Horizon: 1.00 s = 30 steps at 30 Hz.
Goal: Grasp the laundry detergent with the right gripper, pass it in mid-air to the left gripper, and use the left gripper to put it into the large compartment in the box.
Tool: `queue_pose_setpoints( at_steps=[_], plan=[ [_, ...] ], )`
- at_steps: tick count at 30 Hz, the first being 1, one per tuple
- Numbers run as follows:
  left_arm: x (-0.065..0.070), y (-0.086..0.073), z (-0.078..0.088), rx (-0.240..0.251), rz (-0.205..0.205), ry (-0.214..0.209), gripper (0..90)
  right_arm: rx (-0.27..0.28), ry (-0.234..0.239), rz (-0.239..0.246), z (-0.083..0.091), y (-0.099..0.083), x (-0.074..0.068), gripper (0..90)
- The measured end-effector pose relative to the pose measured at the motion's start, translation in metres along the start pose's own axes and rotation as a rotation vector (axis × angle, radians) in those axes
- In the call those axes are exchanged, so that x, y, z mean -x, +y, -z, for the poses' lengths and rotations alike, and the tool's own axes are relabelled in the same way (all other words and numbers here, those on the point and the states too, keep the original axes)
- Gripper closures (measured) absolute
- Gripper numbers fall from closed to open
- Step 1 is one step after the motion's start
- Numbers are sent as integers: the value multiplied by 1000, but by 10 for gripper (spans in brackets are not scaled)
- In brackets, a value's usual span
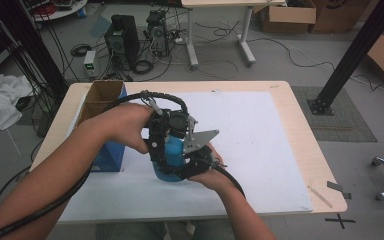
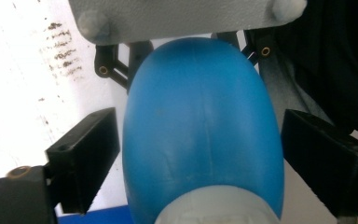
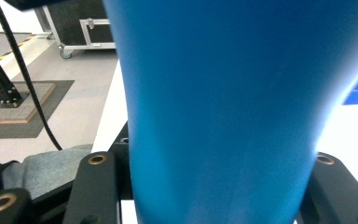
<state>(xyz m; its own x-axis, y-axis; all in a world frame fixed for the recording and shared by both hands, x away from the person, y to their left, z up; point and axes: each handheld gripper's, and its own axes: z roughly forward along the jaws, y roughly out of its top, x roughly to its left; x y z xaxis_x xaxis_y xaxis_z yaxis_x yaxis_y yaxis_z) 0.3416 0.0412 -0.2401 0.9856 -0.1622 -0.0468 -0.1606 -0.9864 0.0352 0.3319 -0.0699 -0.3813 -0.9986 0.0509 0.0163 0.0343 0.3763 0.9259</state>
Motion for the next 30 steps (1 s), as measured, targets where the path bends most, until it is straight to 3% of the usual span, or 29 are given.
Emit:
queue_pose_setpoints(
  at_steps=[5, 30],
  plan=[
    [-1, -1, -2, -5, 14, -3, 165, -2, 1, 1, 0, 0, 0, 450],
    [0, -2, -2, -10, 7, 12, 285, 10, 1, 8, -1, 1, 0, 452]
  ],
)
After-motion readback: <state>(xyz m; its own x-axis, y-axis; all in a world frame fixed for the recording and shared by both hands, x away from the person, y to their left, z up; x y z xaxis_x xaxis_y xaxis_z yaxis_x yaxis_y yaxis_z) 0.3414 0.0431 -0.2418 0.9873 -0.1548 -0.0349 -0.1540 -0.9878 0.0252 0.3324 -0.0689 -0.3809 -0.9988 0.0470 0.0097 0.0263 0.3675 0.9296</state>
